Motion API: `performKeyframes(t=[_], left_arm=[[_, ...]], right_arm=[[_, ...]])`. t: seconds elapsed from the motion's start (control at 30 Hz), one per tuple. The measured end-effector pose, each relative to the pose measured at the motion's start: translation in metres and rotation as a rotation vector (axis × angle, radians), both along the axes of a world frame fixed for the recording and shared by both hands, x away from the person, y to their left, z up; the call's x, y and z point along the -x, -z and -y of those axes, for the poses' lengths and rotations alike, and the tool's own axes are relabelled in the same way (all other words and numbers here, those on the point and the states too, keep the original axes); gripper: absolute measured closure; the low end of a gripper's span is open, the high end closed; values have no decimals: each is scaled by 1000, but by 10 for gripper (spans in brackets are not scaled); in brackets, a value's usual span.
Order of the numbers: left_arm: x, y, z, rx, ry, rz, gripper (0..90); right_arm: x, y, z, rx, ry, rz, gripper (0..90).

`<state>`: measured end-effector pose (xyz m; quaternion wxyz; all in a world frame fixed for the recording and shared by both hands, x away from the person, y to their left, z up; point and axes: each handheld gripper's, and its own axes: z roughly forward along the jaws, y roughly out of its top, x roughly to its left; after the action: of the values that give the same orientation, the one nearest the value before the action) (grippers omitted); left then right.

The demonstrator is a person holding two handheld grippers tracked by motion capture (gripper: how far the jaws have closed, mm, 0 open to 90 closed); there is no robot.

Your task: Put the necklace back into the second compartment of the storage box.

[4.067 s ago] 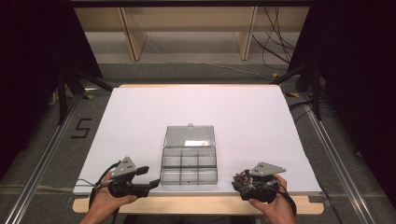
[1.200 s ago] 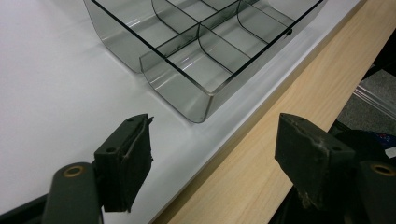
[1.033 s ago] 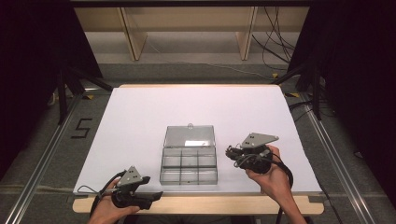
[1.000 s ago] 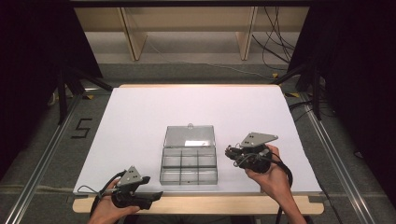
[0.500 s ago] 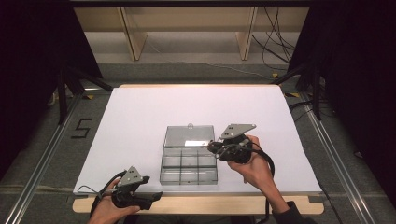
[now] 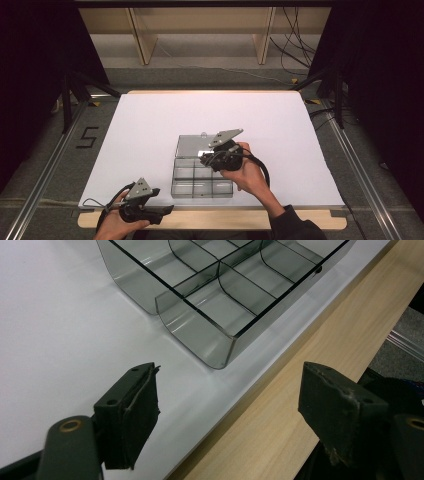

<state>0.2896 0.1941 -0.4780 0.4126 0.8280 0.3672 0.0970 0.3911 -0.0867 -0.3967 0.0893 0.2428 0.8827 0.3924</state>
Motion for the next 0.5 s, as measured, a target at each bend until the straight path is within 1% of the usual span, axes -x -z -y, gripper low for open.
performKeyframes(t=[0.03, 0.07, 0.1, 0.13, 0.17, 0.2, 0.23, 0.27, 0.3, 0.33, 0.37, 0.43, 0.47, 0.5], left_arm=[[0, 1, 0, 5, 4, 0, 233], [-1, 1, 0, 3, -1, -3, 233], [-1, 1, -1, -6, -2, 0, 233], [0, 1, 0, 0, -1, -4, 233], [-1, 1, -1, -4, 4, -4, 233], [-1, 1, -1, -1, 0, -5, 233], [-1, 1, -1, -9, -3, -2, 233], [-1, 1, 0, -3, -2, -3, 233], [-1, 1, -1, -5, 6, -3, 233], [-1, 1, -1, -3, 5, -4, 233], [-1, 2, -1, -8, 2, -1, 233], [0, 2, 0, 3, 0, -6, 233], [-1, 2, -1, -6, 3, -6, 233], [-1, 2, -1, -19, 6, -4, 233]], right_arm=[[-1, 2, -3, 1, 2, 4, 794], [-2, 2, -5, 6, -15, 0, 794], [-2, 3, -8, 4, -6, -4, 794], [-3, 4, -10, 8, -13, -4, 794], [-5, 6, -12, 9, -29, 2, 794], [-6, 7, -14, 7, -17, -14, 794], [-8, 8, -16, 7, -25, -14, 794], [-9, 9, -17, 14, -34, -19, 794], [-10, 12, -20, 5, -26, -12, 794], [-10, 12, -21, 16, -31, -21, 794], [-11, 14, -22, 16, -29, -27, 794], [-12, 17, -24, 21, -34, -25, 794], [-11, 17, -25, 30, -35, -43, 794], [-12, 20, -26, 33, -39, -32, 794]])
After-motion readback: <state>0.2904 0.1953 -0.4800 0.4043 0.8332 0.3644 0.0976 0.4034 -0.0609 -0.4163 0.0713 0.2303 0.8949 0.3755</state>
